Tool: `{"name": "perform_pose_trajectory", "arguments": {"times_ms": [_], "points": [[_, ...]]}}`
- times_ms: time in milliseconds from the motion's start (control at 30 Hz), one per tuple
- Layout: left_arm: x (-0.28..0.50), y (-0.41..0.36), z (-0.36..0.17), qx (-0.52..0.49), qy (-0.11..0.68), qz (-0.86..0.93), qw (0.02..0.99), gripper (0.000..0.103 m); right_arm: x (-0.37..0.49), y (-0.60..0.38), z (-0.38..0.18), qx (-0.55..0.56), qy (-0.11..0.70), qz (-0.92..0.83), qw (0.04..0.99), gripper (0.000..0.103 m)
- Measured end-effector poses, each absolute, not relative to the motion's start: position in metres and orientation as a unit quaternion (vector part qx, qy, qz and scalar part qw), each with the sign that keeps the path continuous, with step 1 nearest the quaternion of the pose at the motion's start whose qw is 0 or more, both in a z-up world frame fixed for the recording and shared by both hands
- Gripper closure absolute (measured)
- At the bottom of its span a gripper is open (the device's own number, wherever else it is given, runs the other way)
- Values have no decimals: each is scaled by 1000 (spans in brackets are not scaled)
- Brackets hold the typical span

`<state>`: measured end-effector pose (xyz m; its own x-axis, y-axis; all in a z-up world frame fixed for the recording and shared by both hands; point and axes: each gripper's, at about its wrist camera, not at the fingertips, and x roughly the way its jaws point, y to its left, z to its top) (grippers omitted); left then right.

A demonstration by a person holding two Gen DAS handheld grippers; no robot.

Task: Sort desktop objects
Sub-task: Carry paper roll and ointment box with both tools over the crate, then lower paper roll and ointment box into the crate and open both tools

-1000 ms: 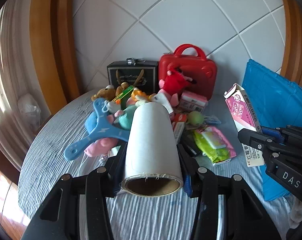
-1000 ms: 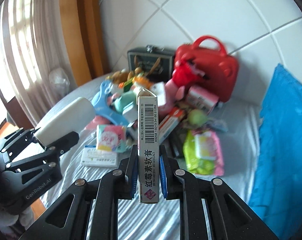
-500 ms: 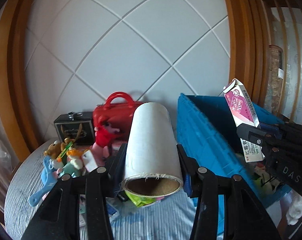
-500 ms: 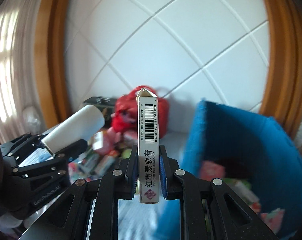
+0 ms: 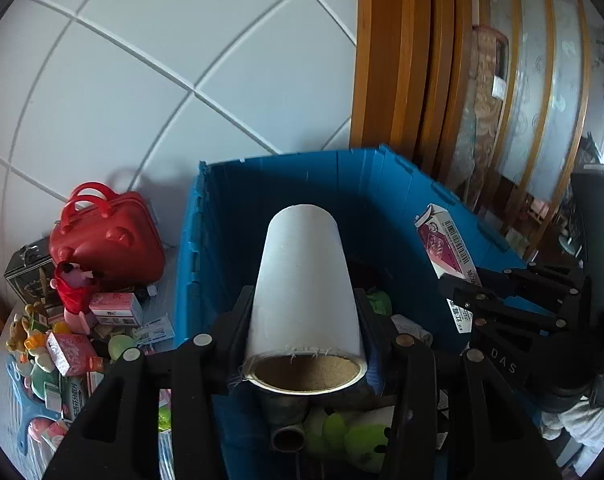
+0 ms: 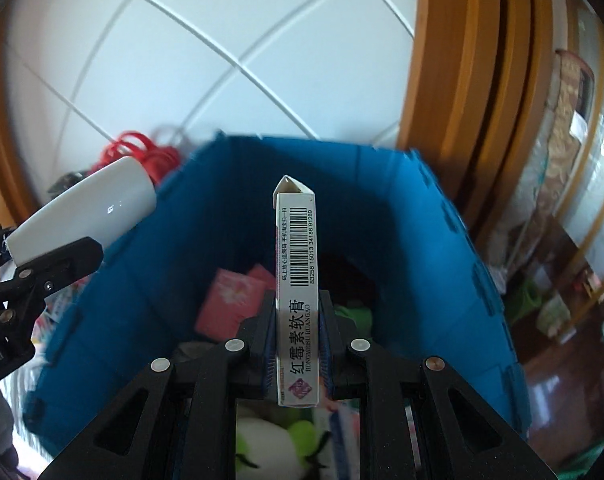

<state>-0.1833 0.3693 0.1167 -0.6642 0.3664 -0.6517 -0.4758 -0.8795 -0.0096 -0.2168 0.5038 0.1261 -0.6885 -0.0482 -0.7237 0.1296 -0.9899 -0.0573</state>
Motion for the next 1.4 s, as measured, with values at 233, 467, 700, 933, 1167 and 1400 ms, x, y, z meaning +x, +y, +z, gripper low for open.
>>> {"name": "perform_pose_trajectory", "arguments": {"times_ms": [233, 467, 700, 933, 1167, 1400], "points": [[-224, 425, 59, -439, 131, 863, 214, 57, -252, 520, 65, 505, 64, -860, 36, 85], [-229, 427, 45, -467, 133, 850, 203, 57, -255, 523, 58, 523, 69, -849, 29, 85], [-223, 421, 54, -447, 136, 861, 199, 43, -251, 522, 56, 524, 75, -848, 27, 85], [-211, 406, 67, -430, 116, 872, 204, 42, -251, 525, 64, 521, 78, -850, 19, 71], [-190, 392, 84, -396, 106, 889, 203, 42, -233, 527, 80, 490, 85, -867, 13, 22], [-157, 356, 106, -339, 70, 917, 195, 38, -187, 523, 109, 417, 66, -906, 33, 3]]}}
